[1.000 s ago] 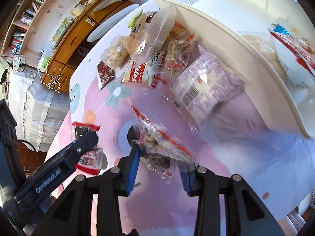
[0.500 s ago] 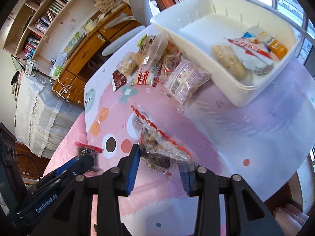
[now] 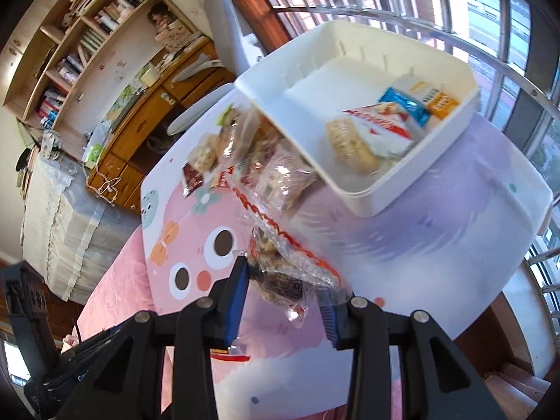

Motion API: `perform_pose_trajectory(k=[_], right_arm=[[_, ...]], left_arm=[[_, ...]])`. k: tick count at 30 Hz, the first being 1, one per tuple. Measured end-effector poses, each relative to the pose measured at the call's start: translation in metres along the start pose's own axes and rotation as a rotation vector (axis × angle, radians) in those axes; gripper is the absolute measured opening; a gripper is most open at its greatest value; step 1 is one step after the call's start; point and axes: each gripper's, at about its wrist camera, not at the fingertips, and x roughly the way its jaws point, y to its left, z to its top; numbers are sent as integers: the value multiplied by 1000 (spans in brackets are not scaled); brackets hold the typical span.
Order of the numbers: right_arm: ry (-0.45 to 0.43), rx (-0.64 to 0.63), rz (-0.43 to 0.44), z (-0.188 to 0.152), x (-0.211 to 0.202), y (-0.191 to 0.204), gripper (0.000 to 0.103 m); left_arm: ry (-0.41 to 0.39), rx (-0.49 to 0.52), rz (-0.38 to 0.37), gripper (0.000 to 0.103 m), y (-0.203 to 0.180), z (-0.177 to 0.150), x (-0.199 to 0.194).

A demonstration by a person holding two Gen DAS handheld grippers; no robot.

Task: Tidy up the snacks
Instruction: 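Carry both held bags over the white tray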

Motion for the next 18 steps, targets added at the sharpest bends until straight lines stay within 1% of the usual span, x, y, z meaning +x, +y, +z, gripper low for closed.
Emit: perform_pose_trajectory(k=[1, 3, 4, 6, 10, 13, 18], right_arm=[[1, 5, -4, -1, -1, -3, 38], [6, 17, -11, -2, -3, -9, 38], [7, 22, -18, -3, -3, -12, 38], [10, 22, -29, -7, -5, -15, 38], [11, 32, -52, -15, -8, -21, 38], [11, 40, -71, -20, -9, -25, 38], [21, 53, -101, -28, -8, -28, 38]], left_arm=[[12, -3, 12, 32, 2, -1, 3], [45, -10, 38, 43, 4, -2, 10], [54, -14, 42, 46, 5, -3, 13], [74, -15, 37, 62, 8, -4, 21], [133, -13, 58, 63, 13, -7, 43], [157, -19, 74, 70, 20, -7, 57], [184, -19, 75, 75, 28, -3, 77]])
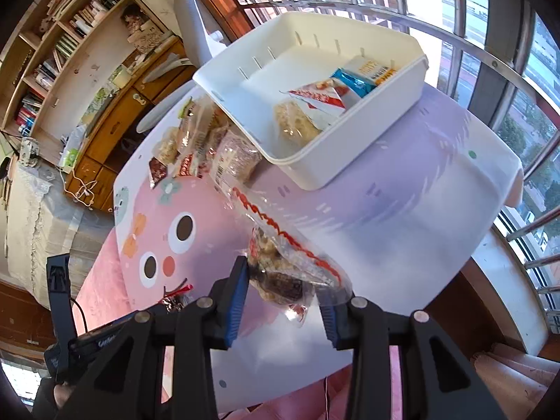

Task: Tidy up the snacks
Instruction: 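Carry both held bags over the white tray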

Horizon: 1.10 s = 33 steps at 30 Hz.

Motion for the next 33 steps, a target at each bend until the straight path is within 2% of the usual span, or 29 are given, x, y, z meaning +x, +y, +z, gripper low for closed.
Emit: perform_pose_trajectory(k=[10, 13, 14, 16, 26, 33], right_arm=[[0, -36, -29, -2, 2, 8, 38], [-5, -47, -34, 2, 2, 10, 38], [-5, -49, -33, 3, 2, 10, 38], [0, -55, -29, 6, 4, 12, 38], [43, -132, 15, 28, 15, 18, 38], [82, -233, 79, 51, 19, 23, 38]], left_arm=[[49, 30, 1, 75, -1, 12, 28], [47, 23, -2, 67, -1, 16, 32], [53, 21, 3, 60, 0, 17, 33], [63, 13, 5, 59, 3, 19, 36], [61, -41, 26, 55, 4, 20, 35], [7, -29, 54, 54, -21, 19, 8]])
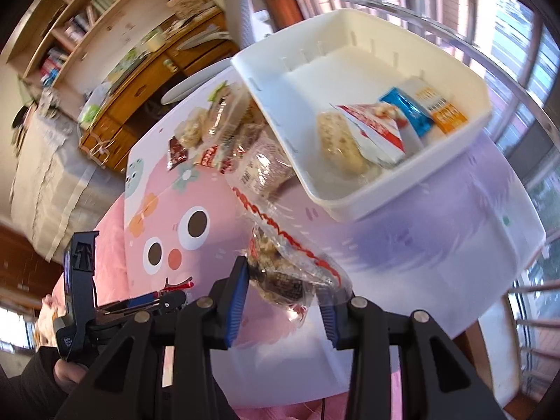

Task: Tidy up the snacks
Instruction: 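Carry both held bags over the white tray, then lower both bags into the tray and open both grippers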

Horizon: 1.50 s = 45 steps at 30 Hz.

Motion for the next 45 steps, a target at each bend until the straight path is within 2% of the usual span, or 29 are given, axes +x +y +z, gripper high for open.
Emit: perform_pose_trajectory(k=[7, 14, 24, 27, 29, 36, 45], right_arm=[[24, -116, 66, 36, -5, -7, 38], [31, -217, 112, 72, -14, -26, 38], [27, -298, 121, 106, -29, -66, 38], [29, -295, 110, 115, -32, -83, 38], [27, -290, 105, 122, -33, -92, 31], [36, -289, 94, 142, -31, -117, 27], [71, -298, 79, 148, -25, -132, 27]], left_arm=[[-52, -8, 12, 54, -33, 1, -37], [-111, -14, 8, 54, -80, 16, -73], [-205, 32, -28, 55, -154, 36, -110], [-231, 55, -42, 55, -174, 41, -115], [-245, 71, -56, 55, -188, 48, -117], [-280, 102, -88, 55, -232, 69, -112], [-258, 74, -114, 59, -250, 86, -95]])
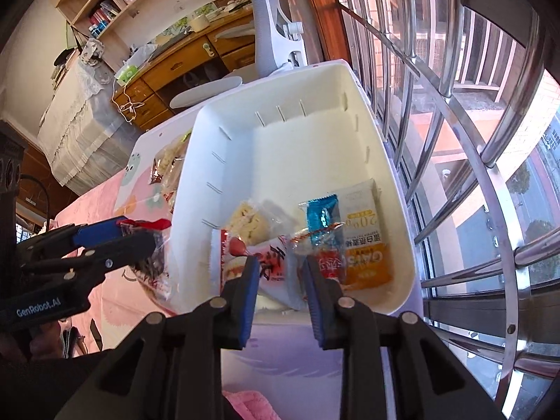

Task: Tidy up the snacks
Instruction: 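Lower both bags into the tray and open both grippers, then withdraw both grippers from the tray toward the remaining snacks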

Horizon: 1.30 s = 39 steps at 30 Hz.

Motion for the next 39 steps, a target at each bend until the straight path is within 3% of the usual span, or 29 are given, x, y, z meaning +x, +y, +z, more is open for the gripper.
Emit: perform_pose_trajectory(k=[3, 12, 18, 39], right_arm=[[6, 8, 1, 0, 1, -3, 27], [20, -20, 16, 1, 6, 8, 27], [27, -45, 28, -3, 9, 27, 27], [-30, -42, 21, -30, 11, 138, 27]], left_arm=[[9, -8, 4, 64, 0, -2, 2], [5, -57, -5, 64, 15, -10, -6], [3, -96, 31, 64, 34, -25, -15], [-29, -135, 20, 67, 155, -74, -76]])
